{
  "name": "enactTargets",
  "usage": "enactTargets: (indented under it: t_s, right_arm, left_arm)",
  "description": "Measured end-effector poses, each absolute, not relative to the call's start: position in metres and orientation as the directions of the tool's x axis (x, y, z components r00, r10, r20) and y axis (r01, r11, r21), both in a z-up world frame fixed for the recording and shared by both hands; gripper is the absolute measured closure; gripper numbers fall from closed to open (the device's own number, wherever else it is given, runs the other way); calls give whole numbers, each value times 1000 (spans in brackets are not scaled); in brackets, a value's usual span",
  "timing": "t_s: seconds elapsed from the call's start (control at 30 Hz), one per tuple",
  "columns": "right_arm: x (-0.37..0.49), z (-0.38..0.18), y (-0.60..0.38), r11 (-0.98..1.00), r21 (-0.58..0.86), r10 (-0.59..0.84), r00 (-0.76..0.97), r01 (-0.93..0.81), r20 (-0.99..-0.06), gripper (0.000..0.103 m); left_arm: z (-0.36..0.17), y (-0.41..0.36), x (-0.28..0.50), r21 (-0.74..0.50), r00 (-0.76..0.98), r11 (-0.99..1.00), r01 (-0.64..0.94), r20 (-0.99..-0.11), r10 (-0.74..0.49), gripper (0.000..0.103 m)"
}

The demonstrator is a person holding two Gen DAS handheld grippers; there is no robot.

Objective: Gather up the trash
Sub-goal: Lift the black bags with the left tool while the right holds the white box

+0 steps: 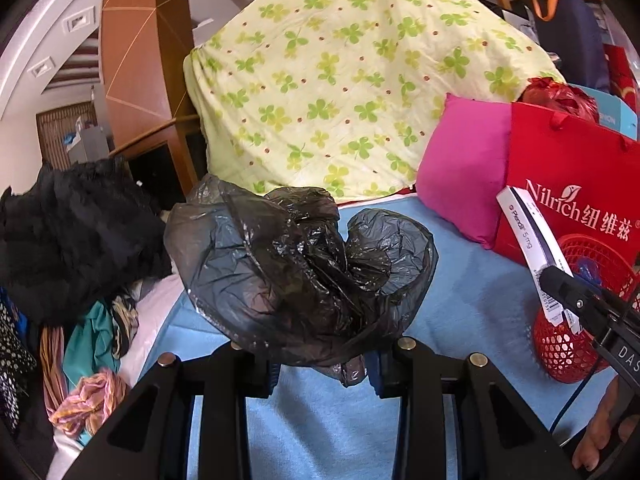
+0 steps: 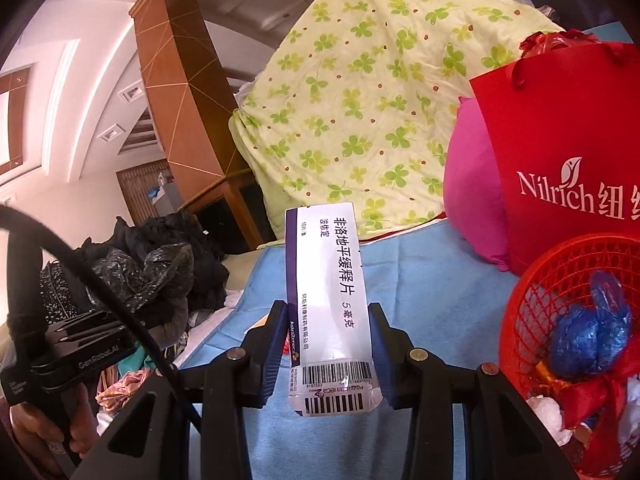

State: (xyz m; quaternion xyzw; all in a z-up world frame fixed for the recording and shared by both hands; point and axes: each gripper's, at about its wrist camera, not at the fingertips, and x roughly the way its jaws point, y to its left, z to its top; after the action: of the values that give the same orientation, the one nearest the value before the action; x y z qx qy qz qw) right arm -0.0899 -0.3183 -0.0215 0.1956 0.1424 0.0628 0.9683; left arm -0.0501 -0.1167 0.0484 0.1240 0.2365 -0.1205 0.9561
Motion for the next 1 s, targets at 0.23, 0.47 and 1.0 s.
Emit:
enactTargets:
  t_s: [0.23, 0.47, 1.0]
  right_arm:
    - [-98, -17, -328, 914, 400, 167, 961, -67, -221, 61]
    - [-108, -16, -340, 907, 418, 152, 968, -56, -200, 61]
    - [-128, -16, -355, 899, 437, 118, 978, -32, -171, 61]
  left_arm:
    - [50, -130, -51, 200, 859, 931, 306, -480, -179, 67]
    - [52, -141, -54, 223, 860, 920, 323, -476, -186, 67]
    - [56, -157, -64, 261, 865, 900, 349, -459, -202, 67]
